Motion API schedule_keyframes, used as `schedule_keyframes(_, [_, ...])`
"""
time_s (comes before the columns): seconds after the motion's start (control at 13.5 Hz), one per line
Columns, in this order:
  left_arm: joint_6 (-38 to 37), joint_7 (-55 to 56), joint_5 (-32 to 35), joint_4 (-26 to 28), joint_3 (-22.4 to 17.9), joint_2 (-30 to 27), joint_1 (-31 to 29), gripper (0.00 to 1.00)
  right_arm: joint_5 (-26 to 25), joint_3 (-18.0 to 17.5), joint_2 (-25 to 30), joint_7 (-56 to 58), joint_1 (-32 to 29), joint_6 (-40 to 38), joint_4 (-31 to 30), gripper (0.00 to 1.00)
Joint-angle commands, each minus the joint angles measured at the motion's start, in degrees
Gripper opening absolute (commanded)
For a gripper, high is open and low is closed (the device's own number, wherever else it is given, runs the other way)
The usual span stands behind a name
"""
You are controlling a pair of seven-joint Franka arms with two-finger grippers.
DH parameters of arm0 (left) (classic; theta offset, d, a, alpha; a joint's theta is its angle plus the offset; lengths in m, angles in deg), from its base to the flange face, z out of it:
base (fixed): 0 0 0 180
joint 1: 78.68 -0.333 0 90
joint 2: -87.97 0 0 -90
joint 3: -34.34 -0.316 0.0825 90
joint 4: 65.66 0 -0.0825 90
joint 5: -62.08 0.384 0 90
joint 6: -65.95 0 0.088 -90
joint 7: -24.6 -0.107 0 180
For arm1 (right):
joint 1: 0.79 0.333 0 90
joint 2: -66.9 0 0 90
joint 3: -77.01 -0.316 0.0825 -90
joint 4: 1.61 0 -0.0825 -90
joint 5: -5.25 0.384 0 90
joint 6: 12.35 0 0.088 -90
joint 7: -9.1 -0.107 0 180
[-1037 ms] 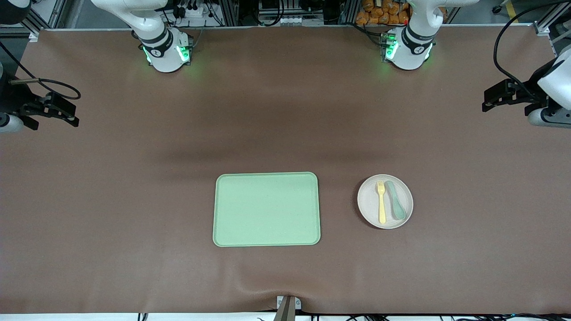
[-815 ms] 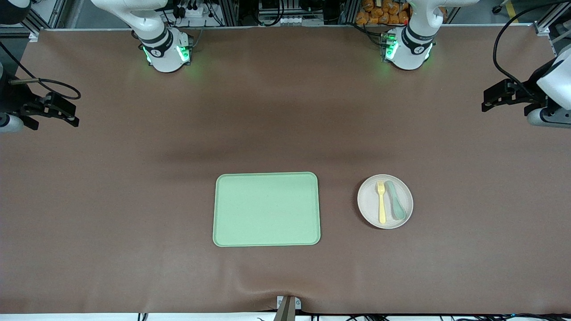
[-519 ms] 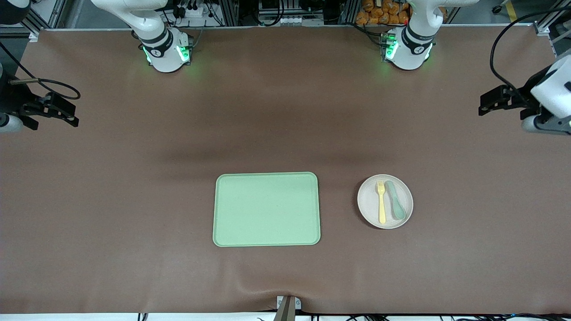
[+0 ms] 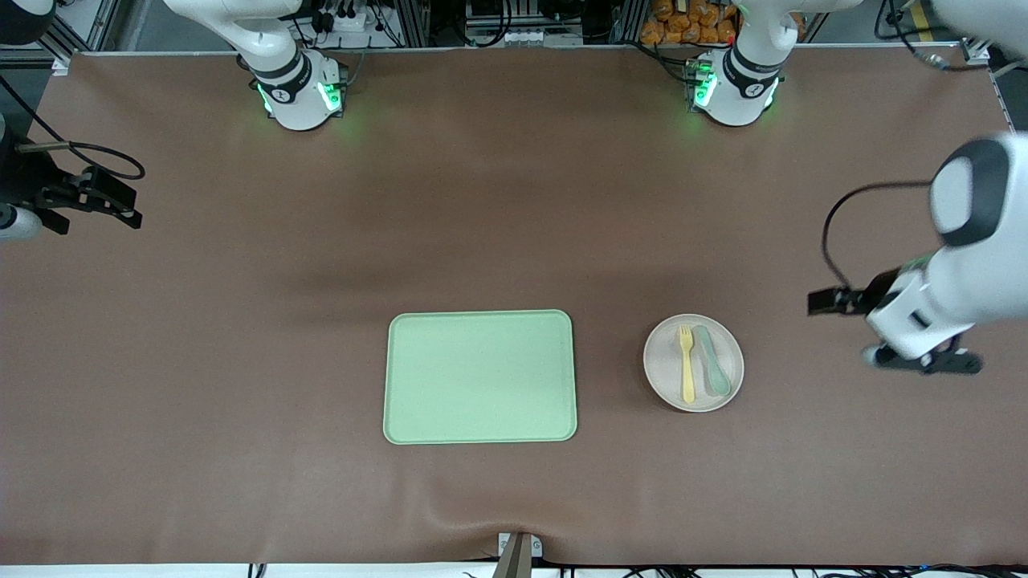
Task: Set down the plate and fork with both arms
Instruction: 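Reach the left gripper down to the white plate's rim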
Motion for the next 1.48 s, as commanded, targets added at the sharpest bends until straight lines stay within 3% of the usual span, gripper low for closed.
schedule_keyframes(0.0, [7.7, 3.9, -0.5, -1.9, 0.3, 7.8, 0.5, 1.0, -0.1, 0.1, 0.1, 0.1, 0.0, 0.2, -0.1, 1.0])
schedule_keyframes(0.37, [13.8, 5.6, -1.0, -1.3, 0.4, 16.7, 1.9, 1.0, -0.1, 0.1, 0.1, 0.1, -0.1, 0.2, -0.1, 1.0])
schedule_keyframes(0.67, [17.0, 5.6, -1.5, 3.2, 0.6, 17.1, 1.9, 1.0, -0.1, 0.1, 0.0, 0.1, -0.2, 0.3, -0.1, 1.0])
schedule_keyframes(1.41, [17.9, 5.6, -2.4, 6.1, 0.6, 17.7, 1.3, 1.0, -0.1, 0.2, 0.0, 0.2, -0.4, 0.0, -0.2, 1.0])
